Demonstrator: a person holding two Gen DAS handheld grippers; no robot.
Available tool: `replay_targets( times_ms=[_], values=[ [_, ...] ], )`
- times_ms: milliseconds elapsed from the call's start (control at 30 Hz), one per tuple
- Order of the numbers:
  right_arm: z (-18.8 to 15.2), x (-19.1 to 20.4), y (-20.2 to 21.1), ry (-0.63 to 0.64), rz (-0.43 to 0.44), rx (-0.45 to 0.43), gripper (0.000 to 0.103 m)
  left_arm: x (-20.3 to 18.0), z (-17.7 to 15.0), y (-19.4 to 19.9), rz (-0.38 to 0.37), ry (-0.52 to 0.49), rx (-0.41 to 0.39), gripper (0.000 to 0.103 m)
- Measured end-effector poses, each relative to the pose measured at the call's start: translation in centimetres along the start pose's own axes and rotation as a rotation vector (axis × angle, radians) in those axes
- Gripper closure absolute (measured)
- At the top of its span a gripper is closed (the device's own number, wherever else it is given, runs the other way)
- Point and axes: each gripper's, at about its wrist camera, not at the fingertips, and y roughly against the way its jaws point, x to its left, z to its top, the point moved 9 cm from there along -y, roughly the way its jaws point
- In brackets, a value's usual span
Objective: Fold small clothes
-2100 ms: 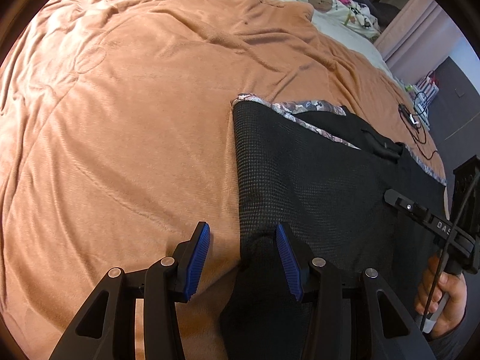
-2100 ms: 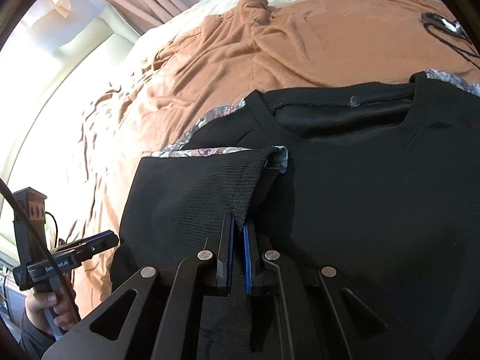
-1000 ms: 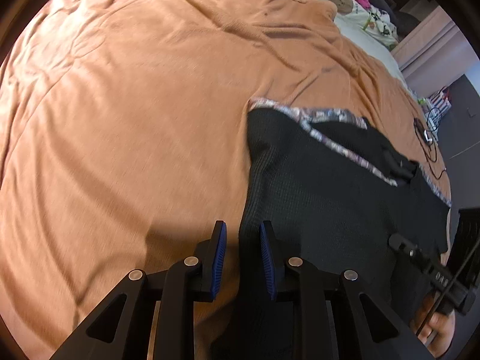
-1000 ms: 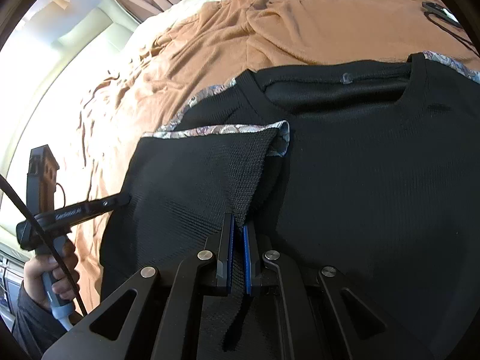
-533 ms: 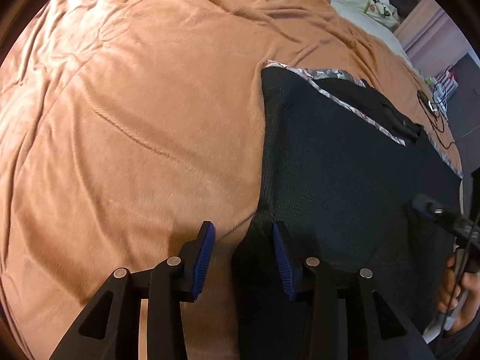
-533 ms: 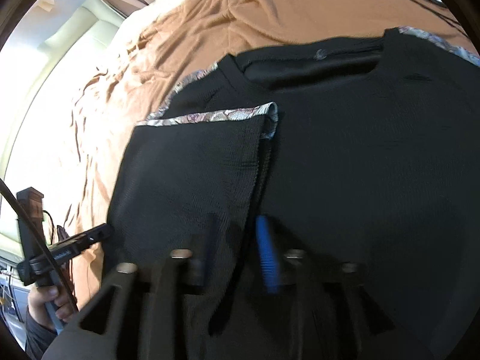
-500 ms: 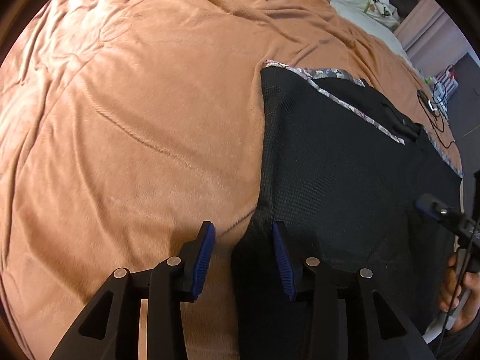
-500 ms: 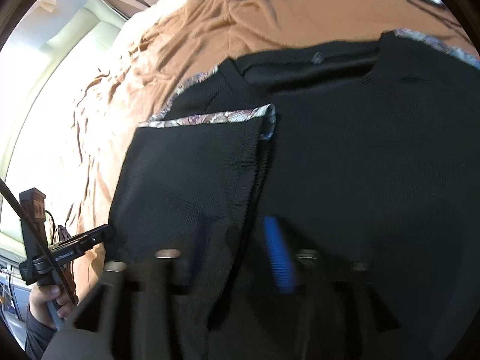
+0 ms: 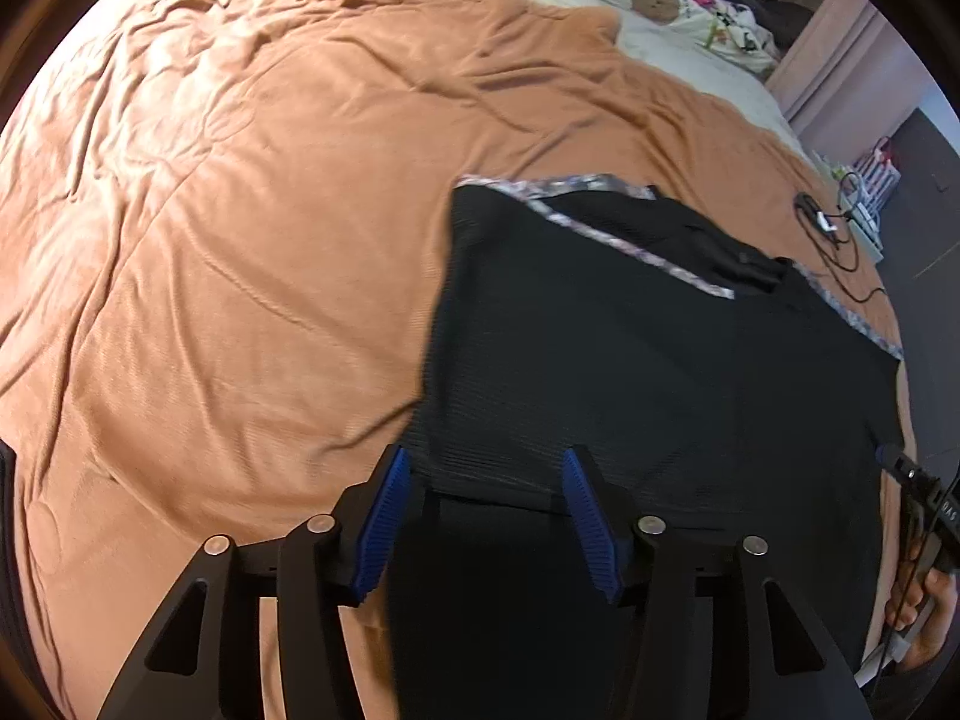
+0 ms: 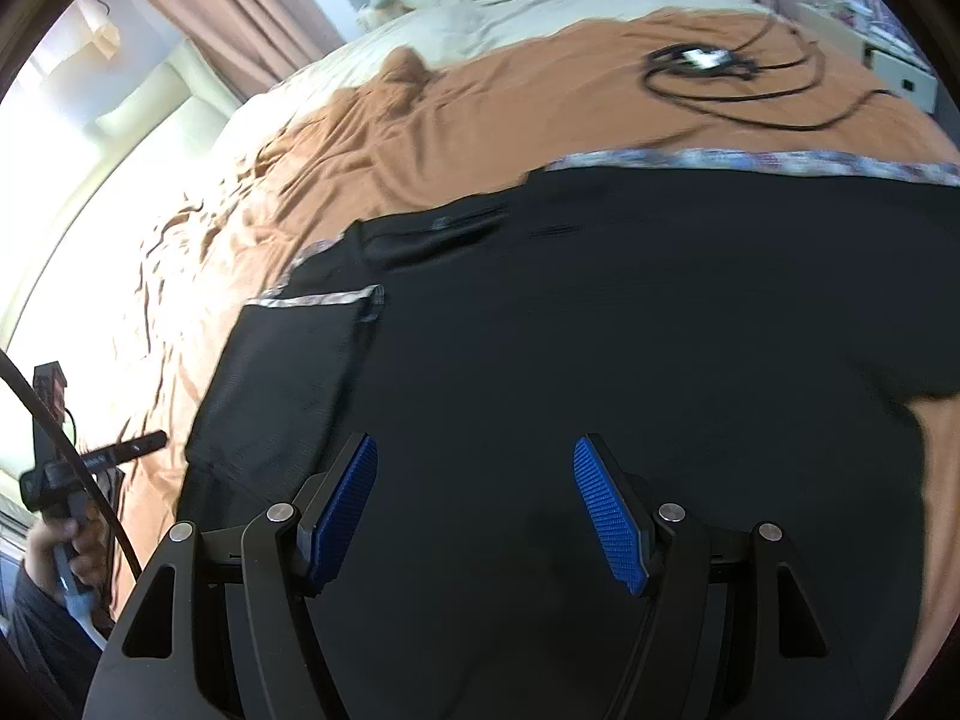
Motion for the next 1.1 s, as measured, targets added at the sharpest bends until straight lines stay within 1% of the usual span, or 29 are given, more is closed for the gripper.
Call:
replay_targets(
  times_ms=[67,233,300,433,533,633,733,833,967,1100],
  values=[
    [-0.6,-2.0,1.8,-0.014,-0.031,-0.019,0.036,-1.3,0.0,0.4,-0.006,-0.010,-0.010,0.045],
    [-1.5,-6.5,5.6,-0.076,-0.069,-0.078,0.036,-4.9,0.0,1.2,-0.039,-0.022,-0.026,0.044],
    [-1.7,-8.5,7.0,-0.103,-0.089,-0.103,0.036,-6.2,0.0,1.4,-0.044,-0.030,-0.031,0.041],
    [-2.4,-12.0,9.1,-0.168,-0.124,-0.158,0.036,-9.3,-0.2,1.6,-0.050,-0.063,-0.038,0.040],
    [-3.5,-14.6,10.5,-0.223,-0.152,-0.190,0.036,-11.3,-0.2,1.5,-0.064,-0.069,-0.042,0.039],
    [-4.4,-17.1,11.2,-0.278,-0.172,-0.215,0.036,-13.4,-0.2,0.9,-0.075,-0.072,-0.044,0.039],
    [-5.3,-18.7,11.9,-0.321,-0.192,-0.236,0.036,-15.5,-0.2,0.3,-0.072,-0.092,-0.044,0.039],
    [-5.4,-20.4,12.2,-0.358,-0.198,-0.256,0.036,-17.8,-0.2,-0.5,-0.087,-0.111,-0.042,0.039],
    [-4.7,-21.7,12.8,-0.361,-0.203,-0.289,0.036,-21.2,-0.3,-1.6,-0.109,-0.142,-0.038,0.039],
    [-4.8,-23.5,11.6,-0.407,-0.213,-0.278,0.036,-24.1,-0.4,-2.9,-0.130,-0.158,-0.029,0.039]
  ],
)
